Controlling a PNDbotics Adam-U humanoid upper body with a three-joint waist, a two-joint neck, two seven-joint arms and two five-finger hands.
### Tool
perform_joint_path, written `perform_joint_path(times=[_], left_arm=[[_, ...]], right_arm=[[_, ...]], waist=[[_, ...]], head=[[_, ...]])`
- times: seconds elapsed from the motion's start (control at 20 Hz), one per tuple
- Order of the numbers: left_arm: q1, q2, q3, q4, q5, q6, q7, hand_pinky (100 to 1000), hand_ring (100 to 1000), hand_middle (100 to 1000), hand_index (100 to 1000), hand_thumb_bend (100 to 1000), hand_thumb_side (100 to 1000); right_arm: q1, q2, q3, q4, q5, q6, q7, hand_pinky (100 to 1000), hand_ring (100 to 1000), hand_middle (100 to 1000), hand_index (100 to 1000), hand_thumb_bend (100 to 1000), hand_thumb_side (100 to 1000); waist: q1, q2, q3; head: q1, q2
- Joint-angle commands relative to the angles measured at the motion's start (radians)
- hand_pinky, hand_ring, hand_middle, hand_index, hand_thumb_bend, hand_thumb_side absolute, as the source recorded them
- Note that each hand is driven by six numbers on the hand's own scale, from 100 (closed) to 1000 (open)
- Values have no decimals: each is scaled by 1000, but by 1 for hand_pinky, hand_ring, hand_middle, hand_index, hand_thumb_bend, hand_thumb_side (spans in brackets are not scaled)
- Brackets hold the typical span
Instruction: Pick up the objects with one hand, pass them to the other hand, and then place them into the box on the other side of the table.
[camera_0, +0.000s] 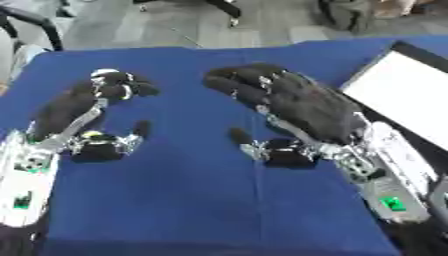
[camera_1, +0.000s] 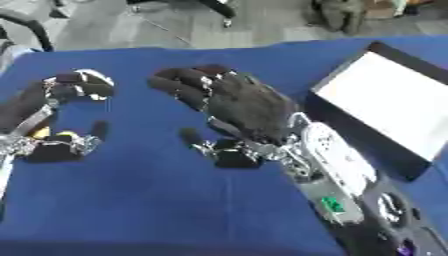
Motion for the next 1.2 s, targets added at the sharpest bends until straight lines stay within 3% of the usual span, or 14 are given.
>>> perform_joint_path(times=[0.05,0.3,0.4,0.6,0.85,1.05,1.2], left_arm=[[3,100,16,-18,-30,-3,23,787,688,729,860,231,157],[30,237,36,63,-115,20,55,788,709,746,864,329,243],[37,292,43,123,-168,34,58,791,718,753,869,404,304],[35,376,39,262,-259,47,69,789,716,751,851,449,361],[-4,412,13,437,-328,37,82,788,721,755,842,469,396],[-54,404,-4,564,-372,30,86,781,712,747,822,470,402],[-85,386,-6,631,-397,44,139,773,697,736,805,430,382]], right_arm=[[-12,-6,-6,-7,4,-3,-1,863,880,915,1000,100,100],[-8,-11,-4,-3,7,-5,-2,864,880,914,1000,100,100],[-5,-14,-3,-1,8,-6,-2,864,880,915,1000,100,100],[0,-17,-1,2,9,-8,-3,863,880,914,1000,100,100],[2,-18,1,4,8,-9,-3,863,880,914,1000,100,100],[4,-17,1,4,6,-8,-4,863,880,914,1000,100,100],[4,-16,1,5,4,-7,-5,863,881,913,1000,100,100]], waist=[[2,-14,-1],[12,-16,-2],[16,-18,-1],[22,-22,0],[21,-24,-1],[17,-24,-3],[15,-23,-3]], head=[[15,-2],[23,-2],[22,-2],[22,-2],[19,-2],[18,-2],[18,-2]])
